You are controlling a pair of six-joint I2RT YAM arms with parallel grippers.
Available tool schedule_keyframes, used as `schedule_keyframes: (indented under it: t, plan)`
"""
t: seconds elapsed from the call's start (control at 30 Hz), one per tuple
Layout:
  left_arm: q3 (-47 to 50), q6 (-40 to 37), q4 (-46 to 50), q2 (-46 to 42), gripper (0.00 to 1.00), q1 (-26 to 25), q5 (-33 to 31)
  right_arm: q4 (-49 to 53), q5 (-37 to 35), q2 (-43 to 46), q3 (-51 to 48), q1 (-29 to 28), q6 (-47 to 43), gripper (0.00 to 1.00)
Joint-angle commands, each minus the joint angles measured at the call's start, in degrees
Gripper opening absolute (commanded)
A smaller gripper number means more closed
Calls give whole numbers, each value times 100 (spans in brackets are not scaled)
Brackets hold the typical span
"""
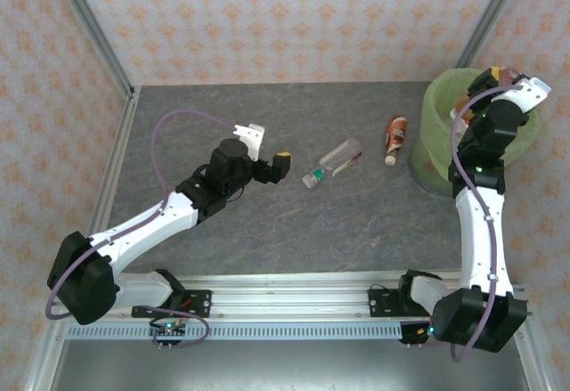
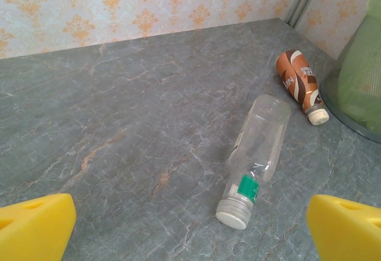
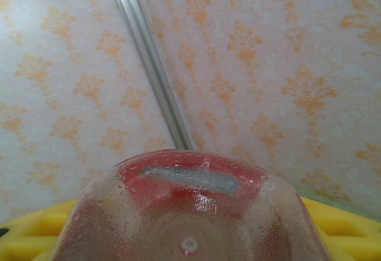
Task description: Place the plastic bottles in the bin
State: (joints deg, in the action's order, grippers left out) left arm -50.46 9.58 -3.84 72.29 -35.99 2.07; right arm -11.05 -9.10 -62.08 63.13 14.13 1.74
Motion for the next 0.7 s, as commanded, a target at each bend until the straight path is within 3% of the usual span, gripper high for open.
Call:
schedule_keyframes:
  t: [0.0, 0.17, 0.27, 0.67]
  plan:
    - [-185, 31, 114, 32, 100, 31, -88, 100, -278, -103, 282, 120, -572, 26]
    - [-175, 606, 20, 109, 100, 34, -623, -8, -947, -315, 207, 127, -1536, 26]
    - [-253, 888, 24, 242, 100, 31, -780, -119, -905, -336, 69, 125, -2022, 26]
    - [-334, 1201, 182, 411, 100, 32, -1205, -39, -1245, -352, -414, 125, -2484, 35]
